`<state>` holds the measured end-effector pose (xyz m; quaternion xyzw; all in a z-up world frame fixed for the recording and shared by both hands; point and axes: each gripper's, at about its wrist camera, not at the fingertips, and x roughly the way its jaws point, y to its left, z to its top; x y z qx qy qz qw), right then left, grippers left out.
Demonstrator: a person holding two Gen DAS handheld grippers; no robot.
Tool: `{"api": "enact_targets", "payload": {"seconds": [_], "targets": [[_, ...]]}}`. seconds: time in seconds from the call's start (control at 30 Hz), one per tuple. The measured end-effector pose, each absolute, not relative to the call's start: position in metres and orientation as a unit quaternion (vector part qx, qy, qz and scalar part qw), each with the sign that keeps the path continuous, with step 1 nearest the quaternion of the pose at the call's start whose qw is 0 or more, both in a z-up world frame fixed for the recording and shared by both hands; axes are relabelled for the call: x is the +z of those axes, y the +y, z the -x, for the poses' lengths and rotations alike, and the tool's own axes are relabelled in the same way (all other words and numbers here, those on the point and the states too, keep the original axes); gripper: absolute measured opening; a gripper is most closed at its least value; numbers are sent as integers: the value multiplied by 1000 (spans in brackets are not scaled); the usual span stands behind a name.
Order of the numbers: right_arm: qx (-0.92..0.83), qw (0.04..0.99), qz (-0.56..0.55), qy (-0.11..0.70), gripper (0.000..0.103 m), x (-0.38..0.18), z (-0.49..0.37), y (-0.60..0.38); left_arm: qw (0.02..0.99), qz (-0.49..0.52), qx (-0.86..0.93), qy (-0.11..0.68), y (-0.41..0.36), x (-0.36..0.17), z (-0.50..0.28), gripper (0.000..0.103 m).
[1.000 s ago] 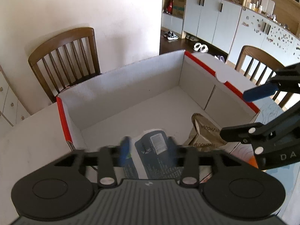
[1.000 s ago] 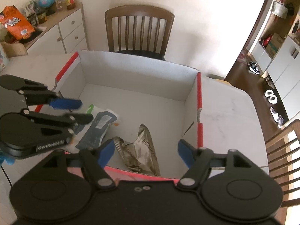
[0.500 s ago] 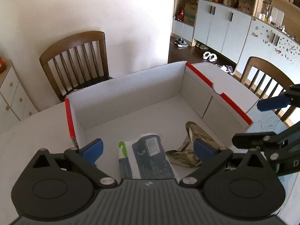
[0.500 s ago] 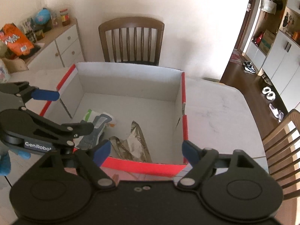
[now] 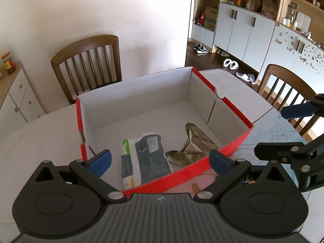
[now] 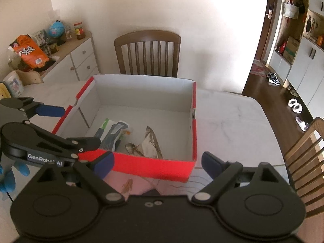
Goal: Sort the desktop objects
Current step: 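Withdraw both open tools from the box back over the table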
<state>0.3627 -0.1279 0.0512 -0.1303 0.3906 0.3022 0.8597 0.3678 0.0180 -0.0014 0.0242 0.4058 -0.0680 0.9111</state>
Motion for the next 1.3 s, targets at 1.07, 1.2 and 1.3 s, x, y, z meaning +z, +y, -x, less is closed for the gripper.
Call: {"api": "enact_targets", "payload": {"seconds": [1.07, 1.2, 1.3], "targets": [[329, 868, 123, 350, 102, 34, -262, -210, 930, -22, -62, 362, -2, 3, -227, 103], [333, 866, 134, 347, 102, 28, -248, -212, 928, -23, -65, 366, -3, -9, -207, 103], [333, 865, 133, 351, 102, 22, -241, -215, 926, -25, -63, 372, -3, -17, -196, 103]]}}
